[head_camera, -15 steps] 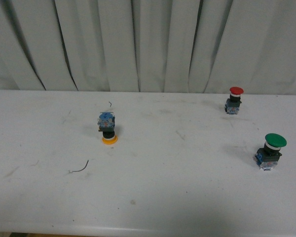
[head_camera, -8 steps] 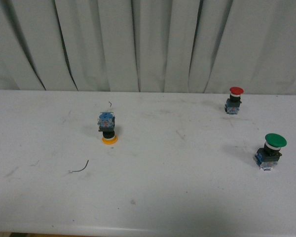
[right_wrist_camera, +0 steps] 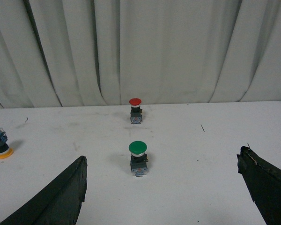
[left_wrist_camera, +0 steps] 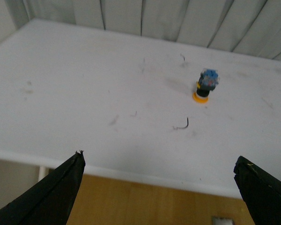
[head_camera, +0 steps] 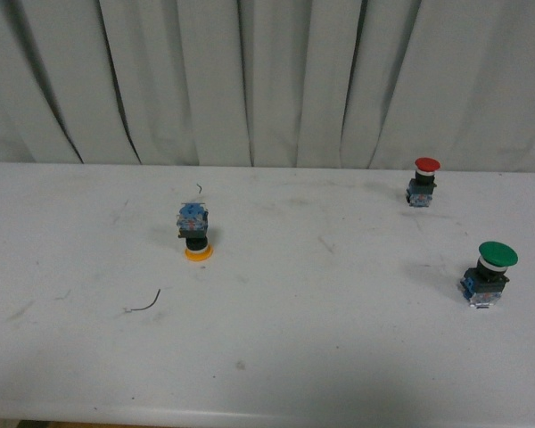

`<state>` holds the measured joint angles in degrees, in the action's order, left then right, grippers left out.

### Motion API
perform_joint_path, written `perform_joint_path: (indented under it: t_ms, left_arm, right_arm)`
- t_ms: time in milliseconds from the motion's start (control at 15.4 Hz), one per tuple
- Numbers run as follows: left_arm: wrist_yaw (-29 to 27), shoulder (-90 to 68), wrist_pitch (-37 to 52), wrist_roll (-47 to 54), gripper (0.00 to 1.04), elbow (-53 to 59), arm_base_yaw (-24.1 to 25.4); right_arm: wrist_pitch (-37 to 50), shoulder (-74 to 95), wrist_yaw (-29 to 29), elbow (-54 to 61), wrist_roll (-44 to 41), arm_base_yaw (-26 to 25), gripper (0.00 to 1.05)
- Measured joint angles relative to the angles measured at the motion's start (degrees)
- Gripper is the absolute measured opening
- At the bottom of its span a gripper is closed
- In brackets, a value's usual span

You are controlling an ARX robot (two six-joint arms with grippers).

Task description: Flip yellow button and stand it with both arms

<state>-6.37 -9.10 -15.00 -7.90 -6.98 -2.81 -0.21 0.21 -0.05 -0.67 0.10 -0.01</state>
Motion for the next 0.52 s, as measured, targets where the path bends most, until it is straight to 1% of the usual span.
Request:
perform_joint_path:
  t_ms: [65,130,260,389,519]
  left_arm:
    - [-0.5,-1.5,-1.3,-3.6,0.98,-1.5,-0.3]
    - [-0.9,-1.2,-0.7,-5.2,0.98,-2.6,-0.9]
    - [0.4,-6.9,7.9,-5.6,0.98,-4.7,-0.3]
    - [3.9,-22.7,22.0,-4.1,0.98,-6.4,0.4]
    - [5.8,-42.1,37.1,-3.6,0.98,-14.0,0.0]
  right_arm:
    - [0.0,0.0,0.0,0.0,0.0,0.0,0.98]
    - [0.0,0.0,0.0,0.0,0.0,0.0,0.98]
    - [0.0,0.0,0.0,0.0,0.0,0.0,0.98]
    - [0.0,0.0,0.0,0.0,0.0,0.0,0.98]
    - [0.0,0.0,0.0,0.0,0.0,0.0,0.98]
